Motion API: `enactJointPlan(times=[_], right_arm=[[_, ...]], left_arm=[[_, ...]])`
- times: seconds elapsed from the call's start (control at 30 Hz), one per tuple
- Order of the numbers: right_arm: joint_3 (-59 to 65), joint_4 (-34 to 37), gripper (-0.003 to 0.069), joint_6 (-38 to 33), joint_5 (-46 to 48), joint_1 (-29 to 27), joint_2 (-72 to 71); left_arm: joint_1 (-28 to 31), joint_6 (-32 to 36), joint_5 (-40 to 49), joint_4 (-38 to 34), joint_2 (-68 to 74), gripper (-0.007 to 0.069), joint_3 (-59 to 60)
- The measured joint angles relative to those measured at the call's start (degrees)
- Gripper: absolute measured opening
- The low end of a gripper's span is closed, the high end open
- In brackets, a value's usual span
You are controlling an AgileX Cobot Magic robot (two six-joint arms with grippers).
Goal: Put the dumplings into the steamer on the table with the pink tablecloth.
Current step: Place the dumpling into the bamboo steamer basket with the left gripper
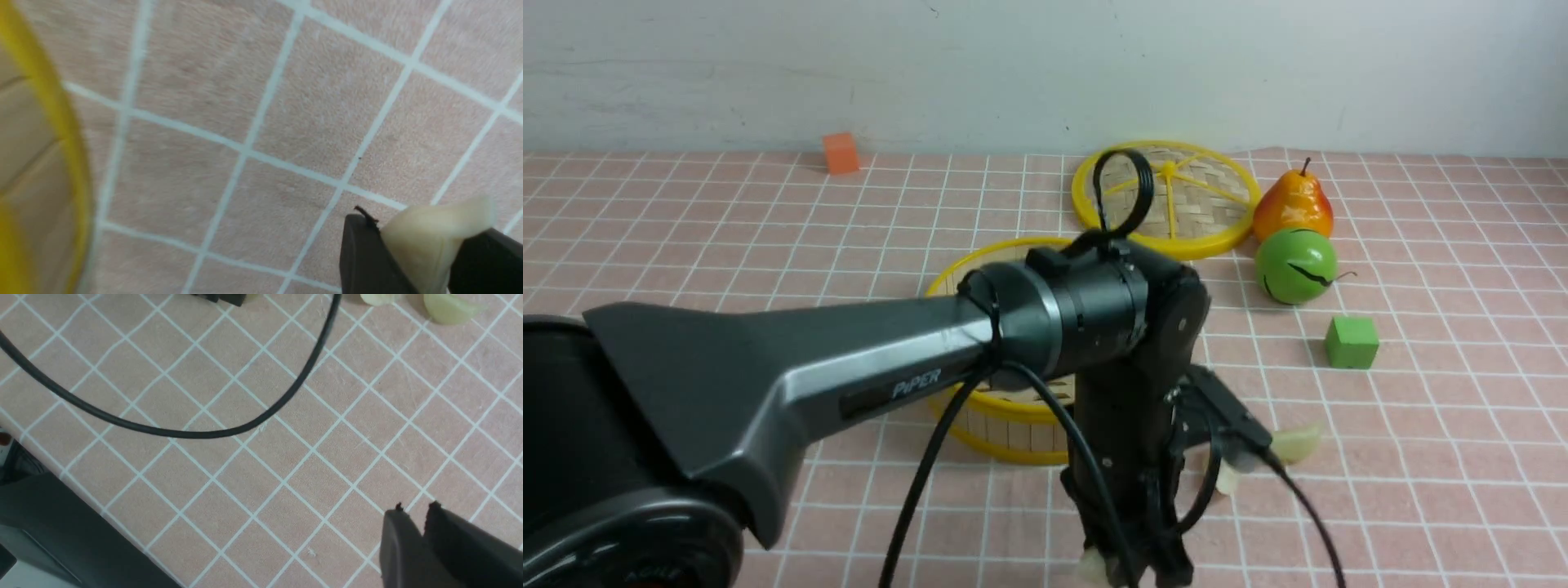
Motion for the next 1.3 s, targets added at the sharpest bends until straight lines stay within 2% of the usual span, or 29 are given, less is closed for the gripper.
enactJointPlan(times=[0.17, 0.3, 0.57, 0.83, 0.9, 1.0, 1.1, 1.17, 1.3], right_arm=[[0.0, 0.0, 0.0104, 1.3, -1.1, 0.0, 0.0], [0.0, 0.0, 0.0106, 2.1, -1.2, 0.0, 0.0], [0.0, 0.0, 0.0113, 2.9, -1.4, 0.0, 0.0], [0.0, 0.0, 0.0115, 2.9, -1.7, 0.0, 0.0], [0.0, 0.0, 0.0115, 3.0, -1.7, 0.0, 0.0], [0.0, 0.0, 0.0115, 3.2, -1.9, 0.0, 0.0], [0.0, 0.0, 0.0115, 3.4, -3.1, 0.0, 0.0], [0.0, -0.1, 0.0115, 3.7, -3.5, 0.0, 0.2], [-0.9, -1.6, 0.0118, 5.2, -3.6, 0.0, 2.2]], left_arm=[[1.7, -9.4, 1.4, 0.5, -2.1, 0.0241, -16.2], [5.2, -15.2, 1.3, 0.5, -2.4, 0.0241, -21.9], [14.5, -25.7, -4.4, 1.3, 4.5, 0.0241, -22.7], [16.8, -31.1, -9.3, 4.7, 11.9, 0.0246, -22.6], [16.9, -31.7, -10.2, 5.0, 12.5, 0.0279, -22.6], [16.9, -32.1, -11.4, 5.0, 12.8, 0.0395, -22.6], [16.9, -32.2, -10.9, 5.0, 12.8, 0.0479, -23.7], [16.9, -32.2, -8.3, 5.0, 12.5, 0.0508, -25.2], [16.9, -32.2, -3.5, 5.0, 10.4, 0.0507, -28.8]])
